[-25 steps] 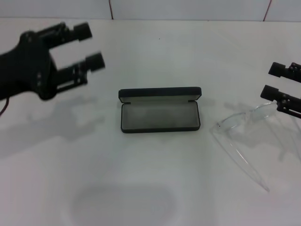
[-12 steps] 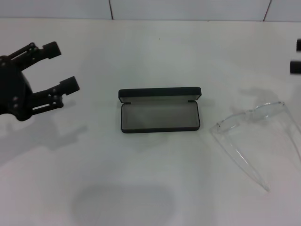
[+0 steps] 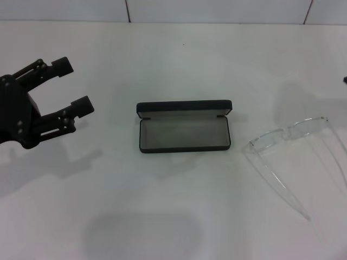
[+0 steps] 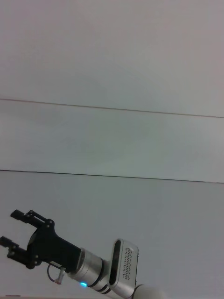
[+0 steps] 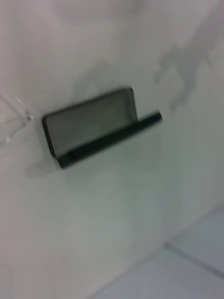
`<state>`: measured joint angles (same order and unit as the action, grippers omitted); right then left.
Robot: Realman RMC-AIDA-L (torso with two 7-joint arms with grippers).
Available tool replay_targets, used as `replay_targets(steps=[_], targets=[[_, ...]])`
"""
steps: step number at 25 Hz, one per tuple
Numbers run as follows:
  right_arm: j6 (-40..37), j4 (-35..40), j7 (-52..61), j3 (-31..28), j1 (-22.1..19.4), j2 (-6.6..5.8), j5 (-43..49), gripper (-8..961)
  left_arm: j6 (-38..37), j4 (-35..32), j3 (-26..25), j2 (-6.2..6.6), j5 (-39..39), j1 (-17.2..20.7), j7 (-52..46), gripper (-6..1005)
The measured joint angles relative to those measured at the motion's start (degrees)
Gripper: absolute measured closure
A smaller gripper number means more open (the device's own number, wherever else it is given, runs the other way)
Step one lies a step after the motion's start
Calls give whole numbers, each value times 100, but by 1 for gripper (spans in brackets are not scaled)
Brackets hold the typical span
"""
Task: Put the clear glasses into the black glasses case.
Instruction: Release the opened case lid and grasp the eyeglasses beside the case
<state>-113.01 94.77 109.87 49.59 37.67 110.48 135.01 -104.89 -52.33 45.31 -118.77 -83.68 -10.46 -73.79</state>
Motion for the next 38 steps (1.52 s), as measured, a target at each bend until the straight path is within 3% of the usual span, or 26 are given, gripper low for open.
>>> replay_targets(steps=[4, 9, 12, 15, 26, 38], targets=[[-408, 12, 22, 370, 463, -15, 390, 363, -2, 2, 0, 3, 23, 17, 0, 133], [-489, -197, 25, 1022, 835, 6, 1117, 364, -16, -14, -8, 354, -491, -32, -121, 133], [-496, -487, 7, 1277, 930, 66, 1302, 365, -71, 4, -4, 479, -775, -3, -182, 134], [-307, -788, -112, 1374, 934, 183, 1476, 366, -114, -27, 1, 492, -1053, 21, -185, 136], [199, -1598, -473, 1496, 1010, 380, 1823, 368, -750, -280, 2, 595, -1626, 117, -494, 139], [1464, -2332, -628, 2607, 962, 537, 1704, 370, -753, -236, 18, 558, -1692, 87, -477, 140]])
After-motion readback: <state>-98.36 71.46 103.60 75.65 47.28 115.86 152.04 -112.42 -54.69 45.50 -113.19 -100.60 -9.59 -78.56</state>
